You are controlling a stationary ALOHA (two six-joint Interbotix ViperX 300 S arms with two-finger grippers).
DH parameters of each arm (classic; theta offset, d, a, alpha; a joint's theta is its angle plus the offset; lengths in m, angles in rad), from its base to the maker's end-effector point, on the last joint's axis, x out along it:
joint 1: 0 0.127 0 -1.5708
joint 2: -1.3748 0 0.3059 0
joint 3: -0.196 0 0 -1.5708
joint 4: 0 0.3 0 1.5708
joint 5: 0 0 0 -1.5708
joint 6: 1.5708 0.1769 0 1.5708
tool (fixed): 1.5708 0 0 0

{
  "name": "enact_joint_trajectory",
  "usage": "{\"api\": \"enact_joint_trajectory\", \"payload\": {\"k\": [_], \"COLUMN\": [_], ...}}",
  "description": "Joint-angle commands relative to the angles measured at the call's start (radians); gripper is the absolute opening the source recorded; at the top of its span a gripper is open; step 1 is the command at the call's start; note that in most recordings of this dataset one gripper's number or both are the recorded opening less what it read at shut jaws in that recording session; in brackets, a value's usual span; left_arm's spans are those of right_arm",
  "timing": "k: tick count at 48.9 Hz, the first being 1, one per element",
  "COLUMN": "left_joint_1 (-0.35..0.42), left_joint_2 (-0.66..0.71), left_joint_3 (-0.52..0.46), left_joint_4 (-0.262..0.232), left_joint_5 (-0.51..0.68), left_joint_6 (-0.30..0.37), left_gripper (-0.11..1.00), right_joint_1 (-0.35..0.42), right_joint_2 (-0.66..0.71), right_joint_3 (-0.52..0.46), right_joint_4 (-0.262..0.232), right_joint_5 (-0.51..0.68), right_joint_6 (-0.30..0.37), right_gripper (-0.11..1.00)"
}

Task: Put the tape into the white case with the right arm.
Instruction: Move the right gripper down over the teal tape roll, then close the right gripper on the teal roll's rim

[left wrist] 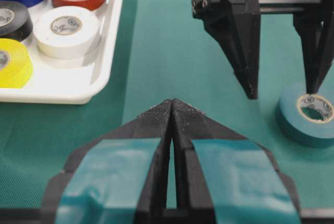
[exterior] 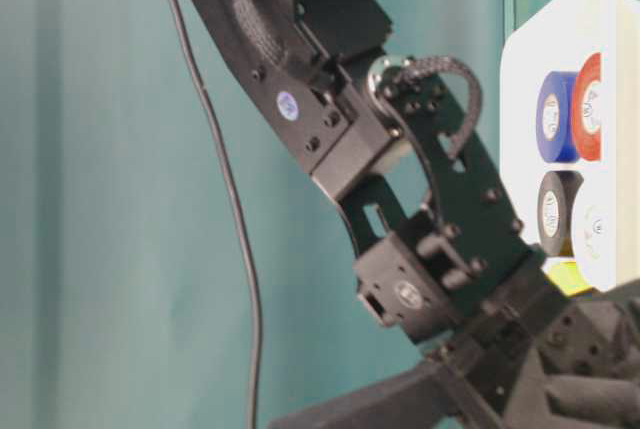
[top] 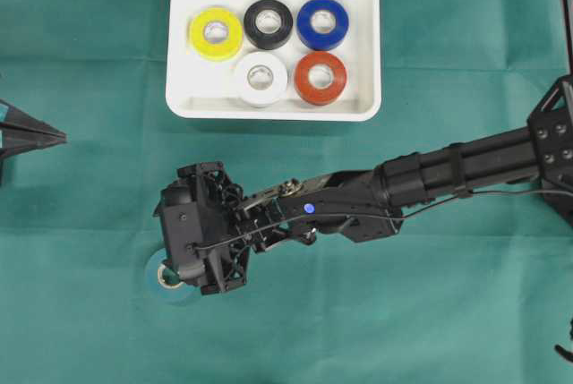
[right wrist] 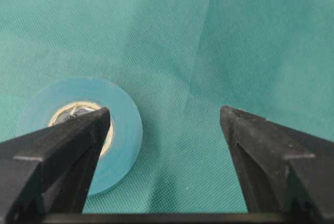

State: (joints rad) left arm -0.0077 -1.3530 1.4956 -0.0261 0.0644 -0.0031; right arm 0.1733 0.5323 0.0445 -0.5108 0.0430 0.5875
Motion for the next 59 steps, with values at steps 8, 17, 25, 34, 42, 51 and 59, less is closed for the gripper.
{"api": "enact_joint_trajectory", "payload": {"k": [8, 17, 25, 34, 42, 51, 59], "left_joint_1": [0.003, 0.003, 0.003, 0.003, 0.003, 0.003, 0.003], "left_joint_2": [0.008, 0.008, 0.009, 0.008, 0.008, 0.009, 0.008], "left_joint_3": [-0.011, -0.011, -0.011, -0.011, -0.011, -0.011, -0.011], "left_joint_4": [-0.002, -0.002, -0.002, -0.002, 0.000, -0.002, -0.002], "left_joint_5": [-0.003, -0.003, -0.003, -0.005, -0.005, -0.005, -0.005], "left_joint_6": [0.000, 0.000, 0.000, 0.000, 0.000, 0.000, 0.000], "left_gripper": [0.01, 0.01, 0.01, 0.01, 0.01, 0.01, 0.01], "right_joint_1": [0.031, 0.048, 0.049, 0.048, 0.041, 0.040, 0.040], "right_joint_2": [0.015, 0.044, 0.057, 0.075, 0.087, 0.092, 0.086], "right_joint_3": [-0.077, -0.121, -0.135, -0.150, -0.163, -0.170, -0.170], "right_joint_4": [0.005, 0.005, 0.006, 0.006, 0.008, 0.006, 0.006], "right_joint_5": [0.115, 0.170, 0.178, 0.206, 0.244, 0.255, 0.259], "right_joint_6": [0.054, 0.064, 0.069, 0.071, 0.071, 0.066, 0.063], "right_gripper": [0.55, 0.54, 0.54, 0.54, 0.50, 0.38, 0.12]}}
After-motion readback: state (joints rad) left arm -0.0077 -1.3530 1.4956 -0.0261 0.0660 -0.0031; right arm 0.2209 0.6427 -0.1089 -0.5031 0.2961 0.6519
